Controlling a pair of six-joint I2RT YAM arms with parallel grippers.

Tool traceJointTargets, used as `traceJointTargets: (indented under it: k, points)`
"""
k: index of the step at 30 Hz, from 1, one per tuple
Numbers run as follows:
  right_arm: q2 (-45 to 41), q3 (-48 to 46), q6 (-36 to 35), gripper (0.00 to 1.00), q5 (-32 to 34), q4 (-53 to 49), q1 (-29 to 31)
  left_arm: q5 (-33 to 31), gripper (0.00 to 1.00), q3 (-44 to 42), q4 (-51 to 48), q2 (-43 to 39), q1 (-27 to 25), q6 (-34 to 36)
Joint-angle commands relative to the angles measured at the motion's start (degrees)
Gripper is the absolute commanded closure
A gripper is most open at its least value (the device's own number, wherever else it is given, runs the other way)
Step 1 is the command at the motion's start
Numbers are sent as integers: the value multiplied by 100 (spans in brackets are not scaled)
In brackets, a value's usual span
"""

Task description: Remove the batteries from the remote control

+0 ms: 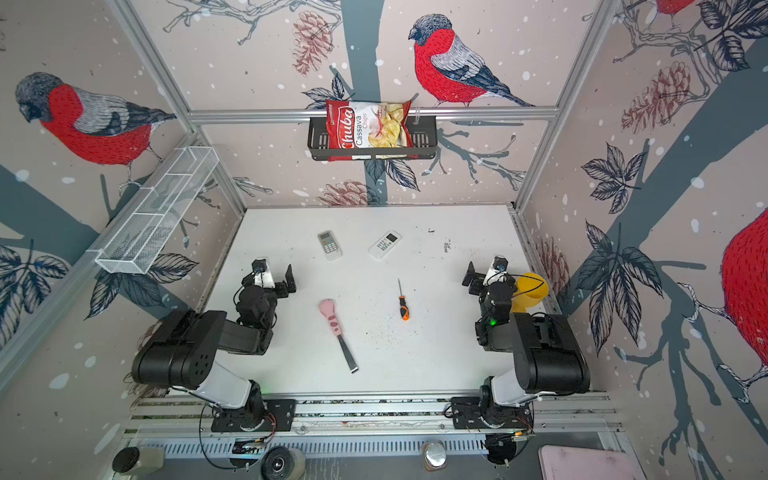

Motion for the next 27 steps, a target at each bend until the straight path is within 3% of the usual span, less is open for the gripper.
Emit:
traceJointTargets:
  k: [1,27]
  points:
    - [-18,15,-63,1,-38,20,6,14,1,-5,142,-14,19,-9]
    - [5,41,-52,1,-76,-14,-7,68,1,26,85,2,39,-34]
